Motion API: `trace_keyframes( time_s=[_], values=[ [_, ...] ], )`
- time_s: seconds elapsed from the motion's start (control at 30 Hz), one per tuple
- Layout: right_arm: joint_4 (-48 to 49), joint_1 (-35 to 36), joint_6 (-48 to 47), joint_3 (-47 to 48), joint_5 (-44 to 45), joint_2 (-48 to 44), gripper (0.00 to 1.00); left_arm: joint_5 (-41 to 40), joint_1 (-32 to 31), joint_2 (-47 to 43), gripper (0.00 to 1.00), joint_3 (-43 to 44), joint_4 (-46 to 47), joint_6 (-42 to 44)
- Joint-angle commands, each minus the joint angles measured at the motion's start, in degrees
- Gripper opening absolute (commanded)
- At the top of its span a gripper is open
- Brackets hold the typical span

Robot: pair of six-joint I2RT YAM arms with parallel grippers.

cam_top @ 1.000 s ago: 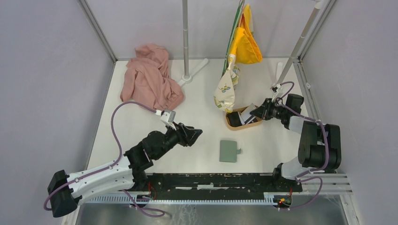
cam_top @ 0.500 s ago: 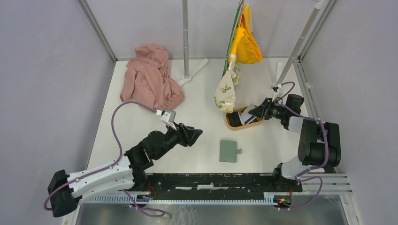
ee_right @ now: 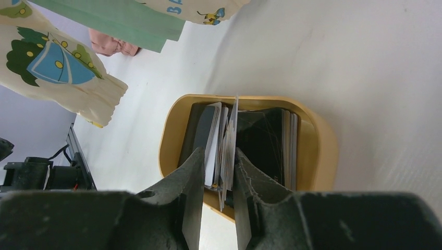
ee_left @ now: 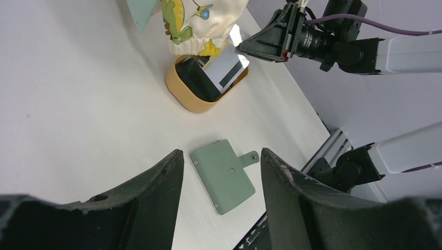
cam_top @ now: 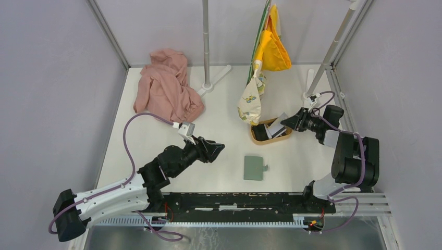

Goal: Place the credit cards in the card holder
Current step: Pick up the credit card from the storage box.

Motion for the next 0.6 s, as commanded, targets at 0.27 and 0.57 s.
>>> trace_keyframes(
  time_s=[0.27,0.57],
  values=[
    [3.80,-4.23,0.53,-1.34,3.28,-0.94,0.22,0.50,-0.05,-1.51,0.62,0.92,2.90,-1.06],
    [4.48,-5.15,-0.78,-1.96,6.34,-2.44,0.07,0.83,-0.09,-2.27,0.62,0.77,2.75,-1.15]
  ],
)
